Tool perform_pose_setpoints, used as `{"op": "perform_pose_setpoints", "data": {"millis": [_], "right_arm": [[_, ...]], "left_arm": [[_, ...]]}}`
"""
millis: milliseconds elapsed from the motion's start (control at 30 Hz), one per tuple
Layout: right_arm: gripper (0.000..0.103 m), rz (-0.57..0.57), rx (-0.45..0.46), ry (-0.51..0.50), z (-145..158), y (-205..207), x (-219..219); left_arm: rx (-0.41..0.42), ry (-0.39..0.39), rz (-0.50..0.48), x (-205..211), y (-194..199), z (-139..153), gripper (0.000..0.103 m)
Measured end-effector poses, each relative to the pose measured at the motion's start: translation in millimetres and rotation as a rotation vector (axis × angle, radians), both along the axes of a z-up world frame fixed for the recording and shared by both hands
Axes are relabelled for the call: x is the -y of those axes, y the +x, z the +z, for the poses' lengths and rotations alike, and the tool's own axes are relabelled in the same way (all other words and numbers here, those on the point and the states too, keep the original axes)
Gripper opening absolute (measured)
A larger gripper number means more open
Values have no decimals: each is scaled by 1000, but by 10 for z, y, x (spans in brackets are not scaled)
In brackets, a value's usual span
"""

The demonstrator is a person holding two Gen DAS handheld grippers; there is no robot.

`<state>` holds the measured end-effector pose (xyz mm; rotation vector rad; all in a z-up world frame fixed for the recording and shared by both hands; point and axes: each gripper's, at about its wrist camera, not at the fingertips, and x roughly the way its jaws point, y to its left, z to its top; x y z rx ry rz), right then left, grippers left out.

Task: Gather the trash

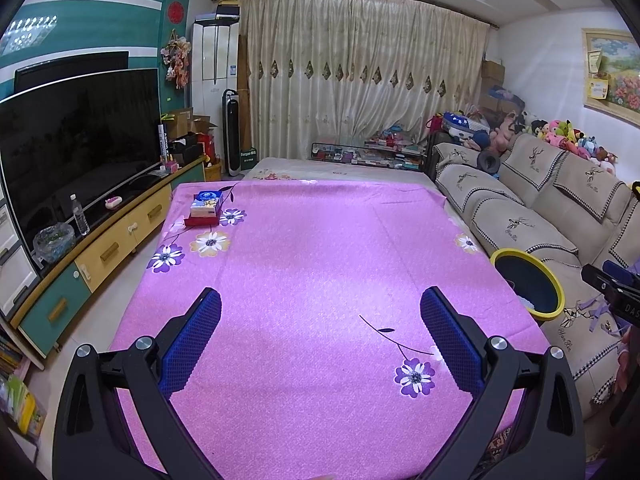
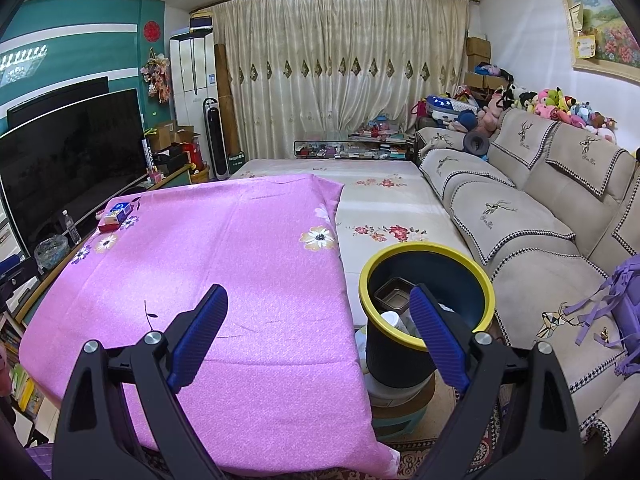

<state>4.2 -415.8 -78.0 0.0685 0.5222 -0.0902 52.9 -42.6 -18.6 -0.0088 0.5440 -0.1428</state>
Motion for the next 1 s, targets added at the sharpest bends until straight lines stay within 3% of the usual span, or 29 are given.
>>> {"op": "perform_pose_setpoints", "data": {"millis": [1000], "right_arm": [[87,14,-13,-3,-42,52,-23]], "left_arm": [[-27,-7,-36,52,90,-108,98]]}}
